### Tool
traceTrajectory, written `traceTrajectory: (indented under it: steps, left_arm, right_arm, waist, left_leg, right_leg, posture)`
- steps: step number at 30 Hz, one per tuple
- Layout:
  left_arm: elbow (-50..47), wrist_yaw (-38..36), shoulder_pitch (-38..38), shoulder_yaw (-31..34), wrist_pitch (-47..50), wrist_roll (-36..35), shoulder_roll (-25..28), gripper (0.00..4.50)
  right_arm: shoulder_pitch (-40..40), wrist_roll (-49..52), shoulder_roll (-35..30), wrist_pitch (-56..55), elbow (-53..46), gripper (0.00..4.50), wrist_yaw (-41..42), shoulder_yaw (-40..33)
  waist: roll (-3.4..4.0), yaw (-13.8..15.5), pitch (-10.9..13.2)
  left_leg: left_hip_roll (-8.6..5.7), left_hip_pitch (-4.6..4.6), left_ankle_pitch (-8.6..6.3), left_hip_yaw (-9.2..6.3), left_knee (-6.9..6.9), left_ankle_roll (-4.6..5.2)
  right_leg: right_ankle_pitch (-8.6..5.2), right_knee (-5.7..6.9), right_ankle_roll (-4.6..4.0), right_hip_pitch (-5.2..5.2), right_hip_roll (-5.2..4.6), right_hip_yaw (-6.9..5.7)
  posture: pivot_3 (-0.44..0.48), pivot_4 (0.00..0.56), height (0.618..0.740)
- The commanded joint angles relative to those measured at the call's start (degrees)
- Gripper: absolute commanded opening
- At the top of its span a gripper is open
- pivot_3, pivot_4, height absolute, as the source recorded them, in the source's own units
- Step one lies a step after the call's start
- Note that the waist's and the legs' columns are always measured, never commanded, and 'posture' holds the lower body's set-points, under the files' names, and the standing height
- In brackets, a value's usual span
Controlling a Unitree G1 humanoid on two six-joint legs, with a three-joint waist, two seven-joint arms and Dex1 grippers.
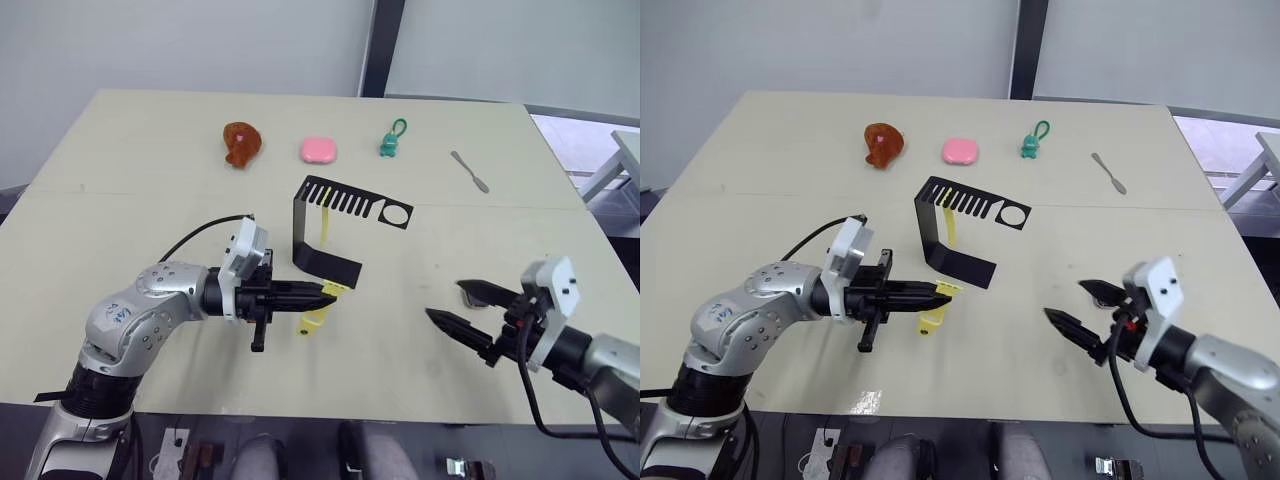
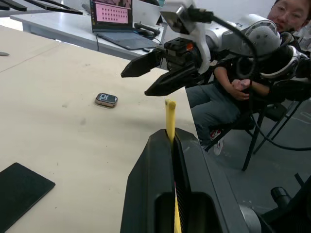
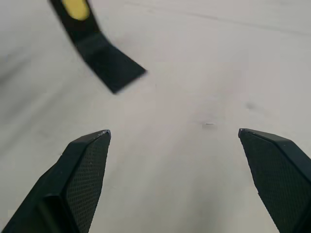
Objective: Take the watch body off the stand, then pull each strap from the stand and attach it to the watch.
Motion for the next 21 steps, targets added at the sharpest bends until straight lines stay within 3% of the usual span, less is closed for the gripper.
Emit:
traceTrajectory:
  steps: [1,13,21]
  left_arm:
    - [-0.4,-2.3,-0.6,-1.3,-3.4,2.7,-0.5,0.0]
    - [0.9,-3.7,-1.1,-2.8,-7.4,7.3,-2.8,0.0]
    - [-0.2,-2.2,-0.5,-2.5,-7.1,7.7,-3.4,0.0]
  right_arm:
    - [1.7,-4.9,3.4,-3.9,-0.1,4.47,-5.0,-1.2]
    - [-4.9,-16.6,12.8,-9.0,13.7,4.47,-12.6,7.3]
    - [-9.3,-22.0,15.9,-9.3,17.7,4.47,-16.5,10.3]
  waist:
    - [0.02,-0.1,0.0]
    - [0.11,0.0,0.1]
    - [0.12,0.0,0.1]
  left_leg:
    - [0.01,0.02,0.0,0.01,0.0,-0.01]
    - [0.0,0.05,0.01,0.07,0.0,-0.02]
    - [0.0,0.04,0.01,0.07,0.0,-0.02]
  right_leg:
    - [0.0,0.01,0.0,0.0,0.03,0.01]
    - [0.0,0.05,0.0,-0.02,0.08,0.07]
    - [0.0,0.08,0.0,-0.03,0.07,0.08]
  posture:
    - [0.0,0.15,0.74]
    - [0.0,0.15,0.74]
    - [0.0,0.15,0.74]
